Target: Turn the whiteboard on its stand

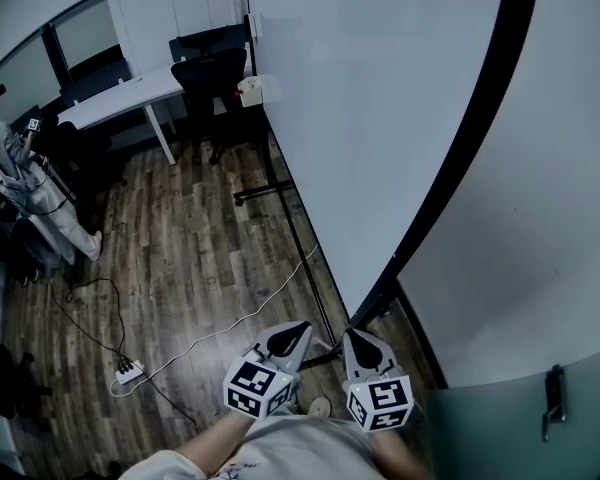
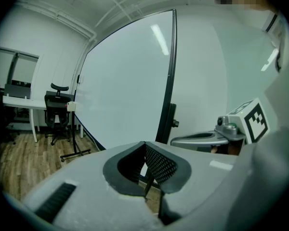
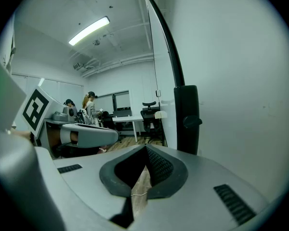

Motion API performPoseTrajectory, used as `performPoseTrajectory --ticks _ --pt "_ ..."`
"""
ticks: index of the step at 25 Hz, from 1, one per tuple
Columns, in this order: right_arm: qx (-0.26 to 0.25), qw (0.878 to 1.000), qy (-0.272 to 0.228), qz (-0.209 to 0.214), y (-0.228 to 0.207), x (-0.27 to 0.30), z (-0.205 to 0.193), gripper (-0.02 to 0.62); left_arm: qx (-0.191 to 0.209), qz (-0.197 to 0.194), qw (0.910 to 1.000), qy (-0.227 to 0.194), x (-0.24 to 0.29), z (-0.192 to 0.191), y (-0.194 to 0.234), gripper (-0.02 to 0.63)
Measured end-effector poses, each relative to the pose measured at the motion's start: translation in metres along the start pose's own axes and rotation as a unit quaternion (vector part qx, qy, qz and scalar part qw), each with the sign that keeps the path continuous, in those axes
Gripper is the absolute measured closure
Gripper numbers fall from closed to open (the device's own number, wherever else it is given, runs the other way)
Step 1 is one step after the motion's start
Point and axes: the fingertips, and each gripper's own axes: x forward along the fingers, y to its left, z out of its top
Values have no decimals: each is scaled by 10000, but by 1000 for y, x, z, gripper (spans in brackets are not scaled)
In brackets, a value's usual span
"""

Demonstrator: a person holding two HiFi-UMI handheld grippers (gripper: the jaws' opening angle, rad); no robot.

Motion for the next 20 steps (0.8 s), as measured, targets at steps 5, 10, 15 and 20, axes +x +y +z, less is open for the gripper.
performPoseTrajectory --ticks 5,10,15,20 --pt "-12 10000 17 15 2 1 0 589 -2 -21 10000 1 0 -1 0 595" --pt "-13 10000 33 30 0 1 0 589 14 -32 10000 15 2 1 -1 595" --pt "-25 10000 36 38 1 1 1 589 12 -43 10000 26 1 1 -2 595" --pt "-30 10000 32 51 -2 1 1 589 3 -51 10000 38 5 -1 -4 595"
